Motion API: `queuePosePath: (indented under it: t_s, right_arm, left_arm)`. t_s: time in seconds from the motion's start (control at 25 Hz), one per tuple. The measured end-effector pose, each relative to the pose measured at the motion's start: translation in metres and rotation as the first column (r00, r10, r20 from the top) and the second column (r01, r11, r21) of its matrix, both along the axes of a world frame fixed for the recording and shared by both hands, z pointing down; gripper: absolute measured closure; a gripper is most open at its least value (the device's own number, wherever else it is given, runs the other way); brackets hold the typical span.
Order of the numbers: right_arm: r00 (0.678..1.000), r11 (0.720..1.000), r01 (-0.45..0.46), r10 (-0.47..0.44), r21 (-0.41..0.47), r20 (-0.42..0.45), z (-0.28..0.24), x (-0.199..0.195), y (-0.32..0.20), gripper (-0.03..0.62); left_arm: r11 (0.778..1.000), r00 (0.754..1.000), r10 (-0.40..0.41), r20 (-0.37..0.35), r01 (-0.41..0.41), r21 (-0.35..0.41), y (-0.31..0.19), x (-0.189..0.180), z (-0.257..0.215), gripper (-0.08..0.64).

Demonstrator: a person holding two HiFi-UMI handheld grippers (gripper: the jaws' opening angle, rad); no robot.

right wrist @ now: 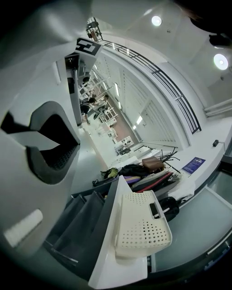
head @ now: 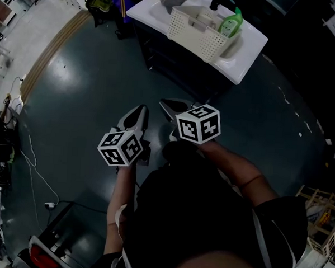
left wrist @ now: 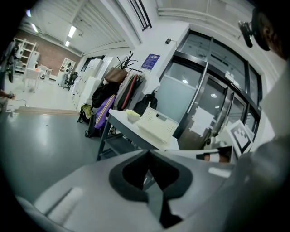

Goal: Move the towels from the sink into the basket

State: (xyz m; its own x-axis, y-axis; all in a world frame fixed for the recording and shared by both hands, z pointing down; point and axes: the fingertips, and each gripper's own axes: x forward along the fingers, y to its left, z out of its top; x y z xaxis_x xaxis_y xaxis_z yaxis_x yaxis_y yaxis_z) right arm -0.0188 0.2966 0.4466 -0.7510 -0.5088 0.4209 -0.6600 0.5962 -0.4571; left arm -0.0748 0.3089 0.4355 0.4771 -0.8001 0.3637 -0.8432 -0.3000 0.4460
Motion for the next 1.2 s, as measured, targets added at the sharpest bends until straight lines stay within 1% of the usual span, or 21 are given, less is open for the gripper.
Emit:
queuePosePath:
  t_s: [0.24, 0.64, 0.8, 1.04, 1.2]
  right_arm:
    - [1.000, 1.000, -0.014, 0.014, -0.010, 0.001, -0.001, -0.006, -0.028, 0.594]
    - [1.000, 1.000, -0.014, 0.015, -0.020, 0.007, 0.006, -0.016, -0.086, 0.594]
    - [1.000, 1.000, -0.020, 0.020, -0.010, -0.002, 0.007, -0.018, -0.105, 0.594]
    - [0.997, 0.998, -0.033, 0.037, 0.056, -0.072, 0.010, 0.001, -0.127, 0.594]
    - [0.996, 0.997, -0.054, 0.058, 0.057, -0.069, 0.012, 0.008, -0.141, 0.594]
  left_arm:
    - [1.000, 1.000, 0.027, 0.004, -0.027, -0.007, -0.026, -0.002, -0.003, 0.552]
    - [0.999, 0.999, 0.042, 0.014, -0.042, -0.025, -0.083, -0.010, 0.002, 0.552]
    - [0.998, 0.998, 0.057, 0.000, -0.057, -0.020, -0.104, -0.012, 0.005, 0.552]
    - [0.994, 0.994, 0.112, -0.018, -0.112, -0.009, -0.133, 0.008, 0.011, 0.552]
    - [0.990, 0.990, 0.138, -0.030, -0.138, 0.005, -0.147, 0.018, 0.010, 0.552]
